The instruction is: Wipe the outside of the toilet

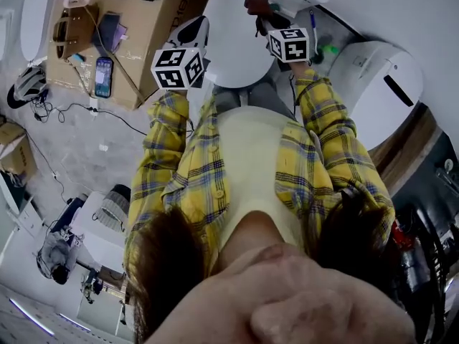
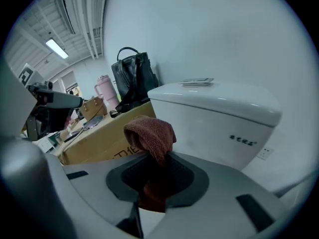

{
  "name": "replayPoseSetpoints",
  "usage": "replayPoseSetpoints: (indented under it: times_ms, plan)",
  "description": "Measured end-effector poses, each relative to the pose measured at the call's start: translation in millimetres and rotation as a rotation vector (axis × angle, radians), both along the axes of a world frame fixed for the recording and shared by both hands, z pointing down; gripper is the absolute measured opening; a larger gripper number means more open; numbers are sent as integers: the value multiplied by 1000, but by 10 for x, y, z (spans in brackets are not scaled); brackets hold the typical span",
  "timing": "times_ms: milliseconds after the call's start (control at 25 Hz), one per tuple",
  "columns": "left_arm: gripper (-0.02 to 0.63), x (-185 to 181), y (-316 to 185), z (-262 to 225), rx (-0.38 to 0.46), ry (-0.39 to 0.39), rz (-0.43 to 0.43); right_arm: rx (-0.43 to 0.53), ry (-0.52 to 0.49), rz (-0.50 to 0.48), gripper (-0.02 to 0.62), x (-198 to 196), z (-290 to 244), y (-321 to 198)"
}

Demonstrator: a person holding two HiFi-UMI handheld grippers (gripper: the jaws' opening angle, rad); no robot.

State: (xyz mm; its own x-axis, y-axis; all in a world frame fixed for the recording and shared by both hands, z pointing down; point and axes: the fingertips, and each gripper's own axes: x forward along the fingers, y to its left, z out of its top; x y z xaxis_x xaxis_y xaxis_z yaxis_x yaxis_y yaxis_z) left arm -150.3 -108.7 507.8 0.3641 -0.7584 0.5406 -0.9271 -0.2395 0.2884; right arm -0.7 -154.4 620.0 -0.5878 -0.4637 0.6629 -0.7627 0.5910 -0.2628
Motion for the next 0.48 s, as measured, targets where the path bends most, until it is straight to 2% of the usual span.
replayPoseSetpoints:
  times_ms: [280,480]
  plan:
    - [8,-294,84,109,-20,-23,-98,-5,7,-129,91,-635,171,-186]
    - [8,-499,148,170,-32,-34,-163,-22,15,-167,91,-980,318,-392]
